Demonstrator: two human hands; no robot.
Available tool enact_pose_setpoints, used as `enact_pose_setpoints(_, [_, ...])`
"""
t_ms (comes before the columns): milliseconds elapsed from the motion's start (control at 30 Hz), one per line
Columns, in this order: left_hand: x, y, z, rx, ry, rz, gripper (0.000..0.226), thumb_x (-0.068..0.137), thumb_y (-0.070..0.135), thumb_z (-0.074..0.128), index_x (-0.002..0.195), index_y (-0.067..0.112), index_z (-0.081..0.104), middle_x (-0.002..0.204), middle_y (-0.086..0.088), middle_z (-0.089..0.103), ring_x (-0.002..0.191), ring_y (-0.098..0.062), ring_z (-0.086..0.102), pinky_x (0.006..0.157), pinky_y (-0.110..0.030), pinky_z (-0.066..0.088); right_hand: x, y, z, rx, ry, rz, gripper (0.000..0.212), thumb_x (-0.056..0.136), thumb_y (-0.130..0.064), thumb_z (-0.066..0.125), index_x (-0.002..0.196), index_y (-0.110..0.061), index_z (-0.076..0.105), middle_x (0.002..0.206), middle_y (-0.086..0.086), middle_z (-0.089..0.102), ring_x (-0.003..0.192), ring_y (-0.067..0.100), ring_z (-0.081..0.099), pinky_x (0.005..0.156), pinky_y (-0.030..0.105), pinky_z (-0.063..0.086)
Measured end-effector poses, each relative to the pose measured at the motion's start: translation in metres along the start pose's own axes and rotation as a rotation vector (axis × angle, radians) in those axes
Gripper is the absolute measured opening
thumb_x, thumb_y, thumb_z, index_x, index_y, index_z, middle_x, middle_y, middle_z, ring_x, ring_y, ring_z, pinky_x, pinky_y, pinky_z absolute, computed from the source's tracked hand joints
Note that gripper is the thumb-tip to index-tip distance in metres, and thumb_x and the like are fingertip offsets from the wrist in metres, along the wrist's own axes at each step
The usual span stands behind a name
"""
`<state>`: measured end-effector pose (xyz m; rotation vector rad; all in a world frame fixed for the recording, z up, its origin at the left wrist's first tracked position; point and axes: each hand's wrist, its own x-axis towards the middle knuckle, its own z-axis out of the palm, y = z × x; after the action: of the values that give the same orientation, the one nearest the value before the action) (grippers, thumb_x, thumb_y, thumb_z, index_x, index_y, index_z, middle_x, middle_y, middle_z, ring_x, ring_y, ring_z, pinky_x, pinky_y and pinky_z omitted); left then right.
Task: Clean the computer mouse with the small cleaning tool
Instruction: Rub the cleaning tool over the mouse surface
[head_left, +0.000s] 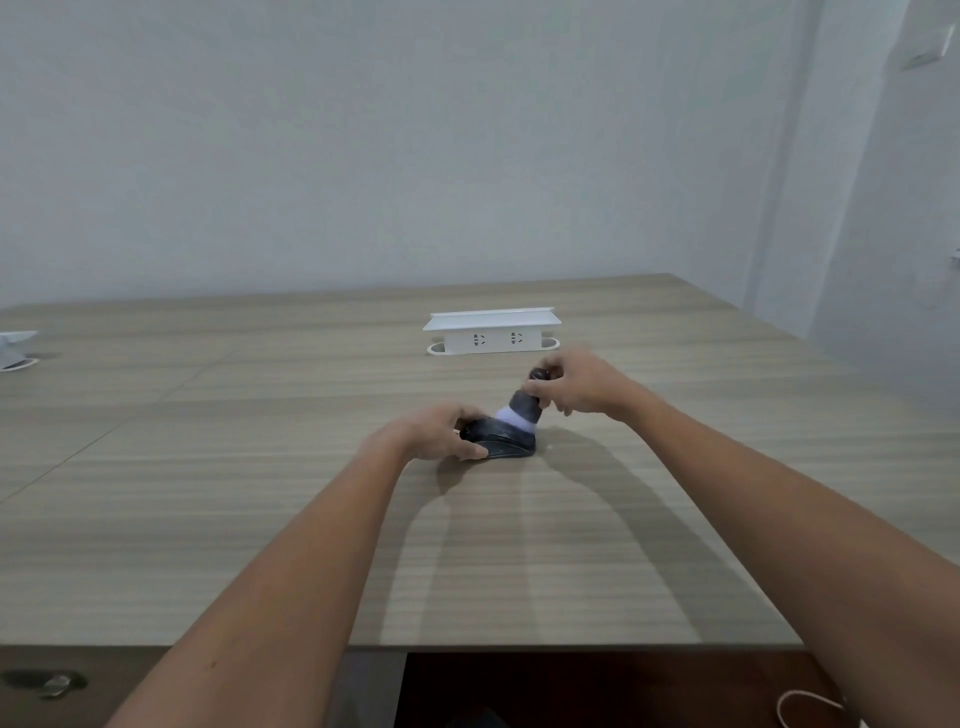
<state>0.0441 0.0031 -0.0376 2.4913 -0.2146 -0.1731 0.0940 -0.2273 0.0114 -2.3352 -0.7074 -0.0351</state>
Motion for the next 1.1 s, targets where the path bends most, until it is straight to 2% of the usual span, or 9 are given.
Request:
enact_pose_setpoints(100, [0.0018, -0.0005, 0.0004, 0.017, 0.01, -0.007, 0.043, 0.083, 0.023, 0.075, 0.124, 0.023, 0.065, 0.113, 0.007, 0.07, 0.11, -0.015, 0.062, 0.105, -0.036, 0.045, 0.0014, 0.0012, -0.0006, -0.119, 0.034, 0.023, 0.024, 0.086, -0.015, 0.065, 0.062, -0.014, 0.058, 0.059, -0.004, 0.056, 0.049, 0.005, 0.048, 0.055, 0.025, 0.039])
enact_pose_setpoints(200, [0.0027, 0.0, 0.0, 0.02, 0.006, -0.013, 0.04, 0.082, 0.025, 0.075, 0.12, 0.025, 0.066, 0.112, 0.006, 0.071, 0.11, -0.016, 0.063, 0.105, -0.04, 0.045, 0.0014, 0.0006, -0.0009, 0.064, 0.053, 0.033, 0.015, 0.087, -0.018, 0.066, 0.075, -0.009, 0.068, 0.062, 0.0, 0.062, 0.042, 0.003, 0.048, 0.048, 0.02, 0.041])
enact_pose_setpoints(267, [0.0021, 0.0009, -0.0001, 0.03, 0.0, -0.018, 0.039, 0.082, 0.025, 0.075, 0.12, 0.024, 0.066, 0.114, 0.005, 0.071, 0.11, -0.017, 0.063, 0.105, -0.04, 0.045, -0.0023, -0.003, -0.0007, 0.089, -0.004, 0.039, 0.014, 0.088, -0.018, 0.066, 0.083, -0.006, 0.07, 0.067, 0.002, 0.066, 0.047, 0.009, 0.05, 0.047, 0.021, 0.044])
enact_pose_setpoints(400, [0.0012, 0.003, 0.0007, 0.052, 0.012, -0.025, 0.042, 0.082, 0.025, 0.075, 0.123, 0.022, 0.066, 0.114, 0.004, 0.071, 0.11, -0.018, 0.063, 0.104, -0.041, 0.046, -0.0009, -0.0037, -0.0017, -0.085, 0.062, 0.055, 0.023, 0.082, -0.011, 0.065, 0.061, -0.008, 0.058, 0.055, 0.001, 0.054, 0.05, 0.015, 0.045, 0.05, 0.025, 0.037])
enact_pose_setpoints(533, [0.0022, -0.0017, 0.0004, 0.054, 0.013, -0.039, 0.042, 0.075, 0.034, 0.076, 0.116, 0.028, 0.067, 0.11, 0.008, 0.072, 0.107, -0.017, 0.065, 0.104, -0.044, 0.047, -0.0041, -0.0068, -0.0014, 0.135, 0.021, 0.051, 0.017, 0.086, -0.018, 0.067, 0.084, -0.002, 0.071, 0.067, 0.004, 0.066, 0.047, 0.012, 0.047, 0.044, 0.02, 0.043])
enact_pose_setpoints(667, [0.0031, -0.0001, 0.0013, 0.061, 0.021, -0.022, 0.038, 0.079, 0.029, 0.076, 0.116, 0.024, 0.068, 0.11, 0.002, 0.072, 0.107, -0.021, 0.065, 0.102, -0.045, 0.047, -0.0029, -0.0007, 0.0016, -0.042, 0.054, 0.085, 0.017, 0.082, -0.011, 0.066, 0.078, 0.005, 0.068, 0.067, 0.008, 0.064, 0.057, 0.02, 0.052, 0.044, 0.022, 0.04])
enact_pose_setpoints(800, [0.004, -0.0019, 0.0009, 0.059, 0.021, -0.036, 0.037, 0.078, 0.031, 0.076, 0.114, 0.025, 0.068, 0.108, 0.003, 0.073, 0.106, -0.02, 0.066, 0.102, -0.044, 0.048, -0.0047, -0.0007, 0.0012, 0.166, 0.023, 0.076, 0.017, 0.087, -0.019, 0.068, 0.086, -0.002, 0.072, 0.068, 0.004, 0.067, 0.049, 0.014, 0.049, 0.045, 0.022, 0.044])
enact_pose_setpoints(933, [0.0055, -0.0015, 0.0022, 0.067, 0.027, -0.031, 0.037, 0.079, 0.028, 0.077, 0.115, 0.022, 0.068, 0.108, 0.001, 0.073, 0.105, -0.021, 0.066, 0.101, -0.043, 0.049, -0.0034, 0.0016, 0.0019, -0.022, 0.045, 0.11, 0.017, 0.08, -0.01, 0.066, 0.079, 0.005, 0.072, 0.07, 0.016, 0.069, 0.058, 0.021, 0.054, 0.05, 0.026, 0.044])
enact_pose_setpoints(1100, [0.005, -0.004, 0.0024, 0.057, 0.027, -0.035, 0.035, 0.077, 0.033, 0.077, 0.111, 0.023, 0.069, 0.106, 0.001, 0.073, 0.103, -0.023, 0.067, 0.1, -0.046, 0.049, -0.0073, -0.006, 0.0014, 0.221, 0.007, 0.065, 0.02, 0.089, -0.018, 0.068, 0.09, 0.001, 0.073, 0.068, 0.006, 0.066, 0.048, 0.013, 0.048, 0.046, 0.021, 0.045])
